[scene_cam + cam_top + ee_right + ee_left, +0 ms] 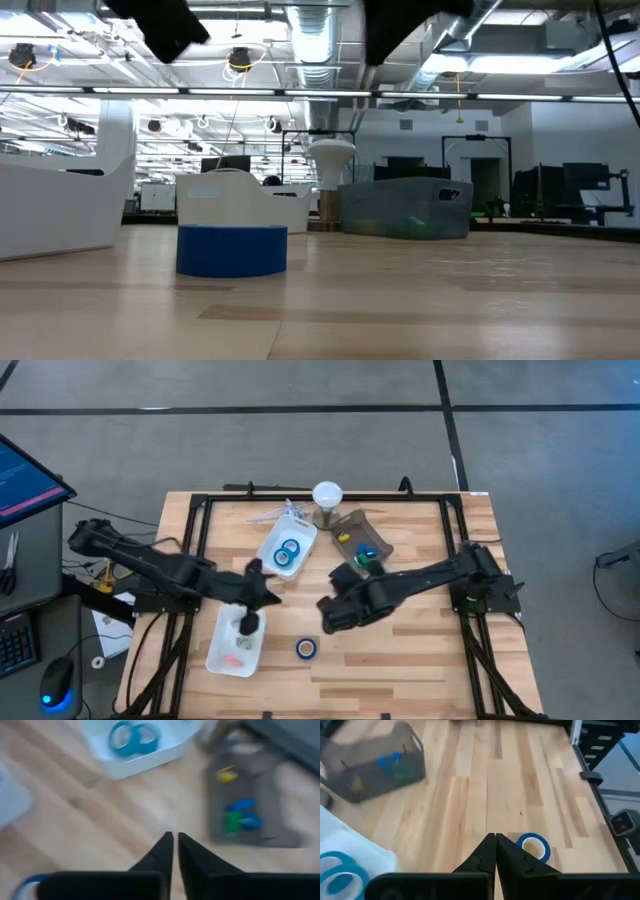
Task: Pick and place Stapler, Stapler remover, tape
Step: Put the dark blue tape into the top white bin
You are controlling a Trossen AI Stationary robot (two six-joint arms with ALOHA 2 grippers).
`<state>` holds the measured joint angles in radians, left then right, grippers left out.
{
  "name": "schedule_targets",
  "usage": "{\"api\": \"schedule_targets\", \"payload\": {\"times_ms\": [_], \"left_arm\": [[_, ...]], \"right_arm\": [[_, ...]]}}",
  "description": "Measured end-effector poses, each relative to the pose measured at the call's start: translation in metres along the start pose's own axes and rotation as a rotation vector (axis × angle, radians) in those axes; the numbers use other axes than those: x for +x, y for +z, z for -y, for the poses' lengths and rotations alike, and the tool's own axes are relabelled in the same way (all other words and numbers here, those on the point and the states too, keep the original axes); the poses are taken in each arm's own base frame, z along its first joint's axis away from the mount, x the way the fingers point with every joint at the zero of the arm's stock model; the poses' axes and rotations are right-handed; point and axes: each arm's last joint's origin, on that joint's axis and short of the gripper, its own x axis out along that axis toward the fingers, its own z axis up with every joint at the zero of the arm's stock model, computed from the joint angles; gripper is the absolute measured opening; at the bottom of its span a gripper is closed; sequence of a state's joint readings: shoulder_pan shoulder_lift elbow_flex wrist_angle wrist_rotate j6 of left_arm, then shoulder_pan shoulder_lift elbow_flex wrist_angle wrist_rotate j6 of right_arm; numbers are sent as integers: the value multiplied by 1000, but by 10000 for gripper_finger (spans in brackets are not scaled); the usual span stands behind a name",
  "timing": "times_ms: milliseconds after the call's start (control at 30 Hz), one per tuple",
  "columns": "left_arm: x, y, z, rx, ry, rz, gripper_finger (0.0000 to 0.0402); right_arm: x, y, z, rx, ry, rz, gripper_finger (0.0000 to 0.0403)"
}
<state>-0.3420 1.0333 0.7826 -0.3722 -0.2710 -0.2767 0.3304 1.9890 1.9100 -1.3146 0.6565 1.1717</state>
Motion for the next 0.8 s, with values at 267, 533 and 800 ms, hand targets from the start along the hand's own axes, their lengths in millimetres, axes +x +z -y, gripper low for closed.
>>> {"api": "schedule_targets", "payload": {"times_ms": [267,533,800], "left_arm": [[58,7,19,-166,9,-41,2],[93,22,33,-107,99,-263,1],[122,6,41,-203,59,-447,1]], "right_arm": [[-45,-7,40,-120,-135,156,2],[-61,-29,94,-102,-140,240,1],[-72,-52,145,-41,-59,312,0]]}}
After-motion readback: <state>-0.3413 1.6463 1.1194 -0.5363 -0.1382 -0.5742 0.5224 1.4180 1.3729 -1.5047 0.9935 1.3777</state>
